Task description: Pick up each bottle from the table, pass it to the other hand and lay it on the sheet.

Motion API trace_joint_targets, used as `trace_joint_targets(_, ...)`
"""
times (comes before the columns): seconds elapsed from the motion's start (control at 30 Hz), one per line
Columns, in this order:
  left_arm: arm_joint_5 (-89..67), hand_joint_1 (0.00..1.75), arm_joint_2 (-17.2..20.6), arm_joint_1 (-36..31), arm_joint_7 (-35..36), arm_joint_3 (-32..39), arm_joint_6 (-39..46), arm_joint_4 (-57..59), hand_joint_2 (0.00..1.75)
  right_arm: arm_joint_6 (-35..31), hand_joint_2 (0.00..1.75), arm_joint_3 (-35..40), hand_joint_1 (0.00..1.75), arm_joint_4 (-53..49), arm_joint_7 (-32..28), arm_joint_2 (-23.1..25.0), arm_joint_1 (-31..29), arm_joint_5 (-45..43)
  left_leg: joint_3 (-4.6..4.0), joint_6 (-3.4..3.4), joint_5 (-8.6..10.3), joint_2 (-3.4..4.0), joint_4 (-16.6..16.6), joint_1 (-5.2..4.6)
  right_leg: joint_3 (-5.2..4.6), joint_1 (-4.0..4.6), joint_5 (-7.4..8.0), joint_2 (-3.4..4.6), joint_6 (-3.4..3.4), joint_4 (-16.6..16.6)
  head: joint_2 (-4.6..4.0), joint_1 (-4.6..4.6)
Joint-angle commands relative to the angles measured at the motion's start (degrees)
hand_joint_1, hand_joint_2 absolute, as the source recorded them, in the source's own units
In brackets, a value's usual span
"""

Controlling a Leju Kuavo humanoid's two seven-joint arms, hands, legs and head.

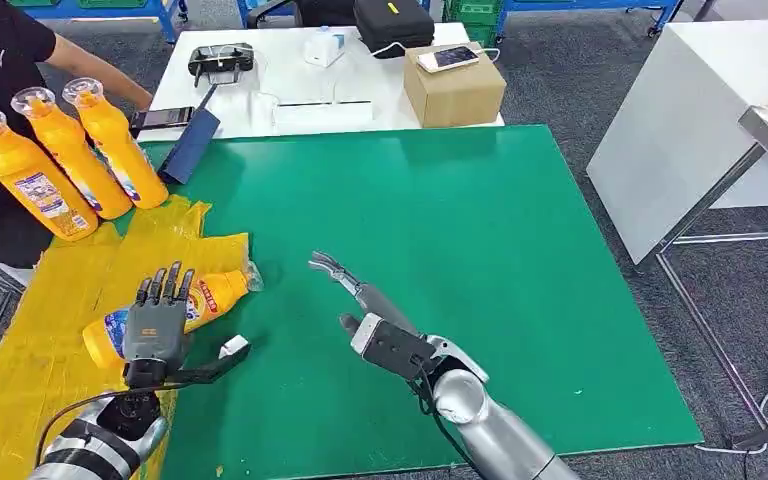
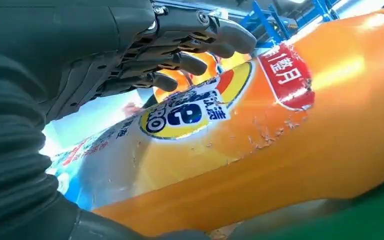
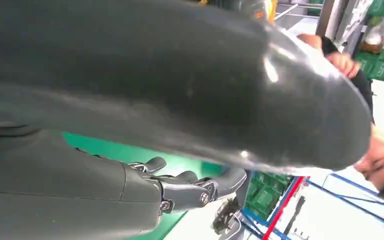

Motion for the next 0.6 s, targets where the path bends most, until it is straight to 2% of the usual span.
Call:
trace_joint_targets(0.03,-0.04,0.0,-4.15,7.71,-2.82,11.0,18.3,-12.87,0.0,-2.18,0.0,-1.03,0.0,2.01,-1.79,-0.88,1.63,0.77,-0.02,-0.06,0.0,-0.09,-0.02,0.05,-0.02,0.04,0.02,0.15,-0.1,-0.05,0.0,0.0)
trace_joint_targets(0.1,-0.04,0.0,-4.22,8.78,-4.29,12.49,15.73,-16.54,0.0,-2.36,0.0,-1.14,0.0,1.56,-2.26,-1.22,2.22,0.89,-0.06,-0.04,-0.03,-0.11,-0.01,0.05,-0.05,0.04,0.01,0.17,-0.09,-0.07,0.0,0.02)
trace_joint_targets(0.13,8.94,0.0,-12.9,13.73,-20.79,24.04,18.32,-28.71,0.0,-6.14,0.0,-2.74,0.0,-0.28,-4.5,-0.31,4.18,3.59,-0.17,-0.03,-0.02,-0.16,0.05,0.08,-0.13,0.07,-0.01,0.09,-0.08,-0.03,0.0,-0.02)
trace_joint_targets(0.17,18.79,0.0,-17.59,14.52,-32.28,29.42,18.32,-29.9,0.0,-9.77,0.0,-4.13,0.0,-2.58,-5.49,0.71,5.97,6.74,-0.31,0.01,-0.01,-0.18,0.09,0.03,-0.29,0.02,-0.03,-0.04,-0.02,-0.01,0.0,-0.02)
trace_joint_targets(0.2,30.16,0.0,-18.91,14.97,-38.94,29.78,15.76,-32.35,0.0,-14.17,0.0,-5.45,0.0,-5.51,-6.3,1.94,7.74,10.79,-0.37,0.05,-0.03,-0.33,0.13,0.03,-0.31,0.01,-0.08,-0.1,-0.03,-0.02,0.0,-0.02)
trace_joint_targets(0.23,41.23,0.0,-20.97,15.63,-43.79,31.21,8.15,-37.23,0.0,-16.44,0.0,-7.39,0.0,-9.93,-6.17,3.71,9.97,12.48,-0.5,0.1,-0.07,-0.58,0.24,0.04,-0.31,0.02,-0.19,-0.23,-0.03,0.01,0.0,0.07)
trace_joint_targets(0.27,47.93,0.0,-21.89,15.95,-44.86,31.49,0.67,-39.68,0.0,-16.88,0.0,-8.69,0.0,-12.56,-5.81,4.77,11.29,11.98,-0.66,0.08,0.02,-0.29,0.24,0.05,-0.58,0.04,-0.08,-0.12,-0.02,0.07,0.0,-0.02)
trace_joint_targets(0.3,51.93,0.0,-21.09,16.73,-46.87,30.37,-5.7,-41.74,0.0,-17.13,0.0,-9.4,0.0,-14.15,-5.34,5.1,11.79,11.7,-0.72,0.07,-0.08,-0.35,0.34,0.03,-0.6,0.02,-0.16,-0.07,-0.05,0.13,0.0,-0.02)
trace_joint_targets(0.37,60.06,0.0,-21.59,18.69,-50.84,29.55,-14.67,-44.37,0.0,-15.11,0.0,-10.05,0.0,-13.63,-4.69,4.71,11.02,10.85,-0.93,0.07,-0.05,-0.2,0.28,-0.1,-0.85,-0.11,-0.09,0.03,-0.02,0.13,0.0,0.07)
trace_joint_targets(0.47,59.97,0.0,-22.07,19.19,-50.91,29.43,-14.57,-44.3,0.0,-15.01,0.0,-10.43,0.0,-12.22,-5.0,4.69,10.53,10.88,-0.77,-0.02,-0.21,0.13,0.23,-0.11,-0.77,-0.1,-0.07,0.45,-0.1,0.09,0.0,-0.04)
trace_joint_targets(0.5,59.97,0.0,-22.07,19.19,-50.91,29.43,-14.57,-44.3,0.0,-15.01,0.0,-10.43,0.0,-12.22,-5.0,4.69,10.53,10.88,-0.91,0.05,-0.05,0.15,0.12,-0.16,-0.9,-0.11,0.04,0.2,0.0,-0.01,0.0,0.0)
trace_joint_targets(0.6,64.96,0.0,-21.99,20.93,-53.82,27.6,-20.98,-46.04,0.0,-13.9,0.0,-11.15,0.0,-11.92,-6.88,5.24,11.26,10.57,-0.95,0.07,-0.02,0.12,0.12,-0.15,-0.95,-0.11,0.05,0.16,0.01,-0.01,0.0,0.0)
